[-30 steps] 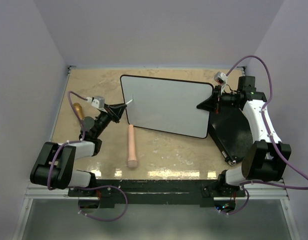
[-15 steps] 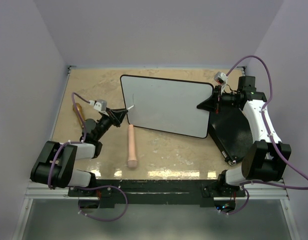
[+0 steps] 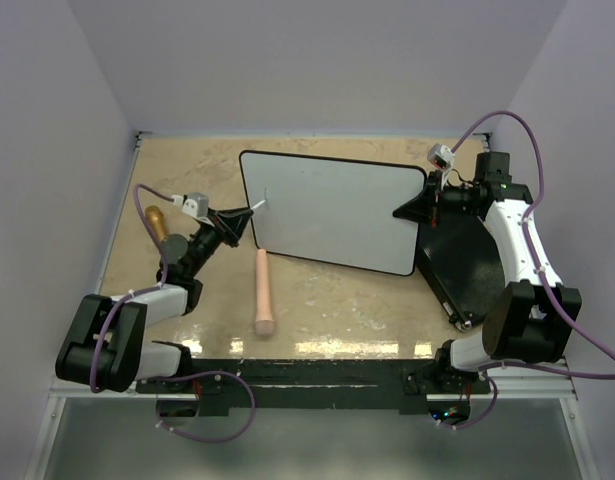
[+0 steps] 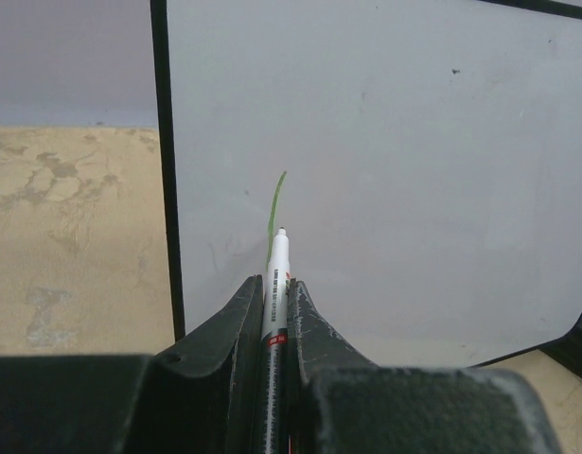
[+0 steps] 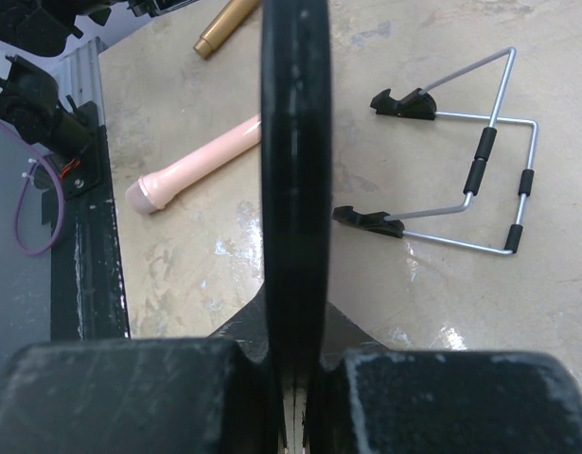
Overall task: Write a sentence on the whiteboard
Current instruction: Write on the whiteboard at the center of the board.
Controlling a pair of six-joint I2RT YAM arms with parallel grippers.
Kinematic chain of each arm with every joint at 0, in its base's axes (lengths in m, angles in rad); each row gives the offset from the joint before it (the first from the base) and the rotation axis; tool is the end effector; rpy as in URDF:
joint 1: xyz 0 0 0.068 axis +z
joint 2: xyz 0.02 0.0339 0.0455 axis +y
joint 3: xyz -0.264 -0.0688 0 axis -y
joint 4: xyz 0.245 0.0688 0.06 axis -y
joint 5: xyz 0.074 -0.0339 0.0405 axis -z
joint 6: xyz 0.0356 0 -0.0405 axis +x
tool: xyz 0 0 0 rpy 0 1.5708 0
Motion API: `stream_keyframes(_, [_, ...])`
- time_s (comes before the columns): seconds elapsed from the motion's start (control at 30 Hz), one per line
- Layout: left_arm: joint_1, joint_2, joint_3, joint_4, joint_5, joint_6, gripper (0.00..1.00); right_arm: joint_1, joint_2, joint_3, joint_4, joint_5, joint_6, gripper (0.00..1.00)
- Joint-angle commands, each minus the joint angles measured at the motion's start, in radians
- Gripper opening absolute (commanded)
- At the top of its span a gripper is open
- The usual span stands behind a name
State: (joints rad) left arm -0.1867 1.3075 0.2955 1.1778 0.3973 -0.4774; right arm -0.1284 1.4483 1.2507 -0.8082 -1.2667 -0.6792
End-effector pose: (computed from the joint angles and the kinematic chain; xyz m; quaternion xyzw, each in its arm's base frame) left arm 0.2307 -0.0576 0.2101 0.0573 0.6486 -0.3645 0.6658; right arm 0.2871 -0.0028 0.3148 -0.3693 0.7001 0.4344 0.4299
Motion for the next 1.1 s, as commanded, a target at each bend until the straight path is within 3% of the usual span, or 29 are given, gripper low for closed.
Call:
stream_keyframes(0.0, [-0.003, -0.016, 0.045, -0.015, -0.037, 0.039, 0.00, 0.006, -0.008, 0.000, -0.002, 0.061, -0.037, 0.00])
stream_keyframes(1.07, [-0.031, 0.095, 0.146, -0.001, 0.055, 0.010, 0.00, 0.006, -0.005, 0.001, -0.003, 0.059, -0.036, 0.00])
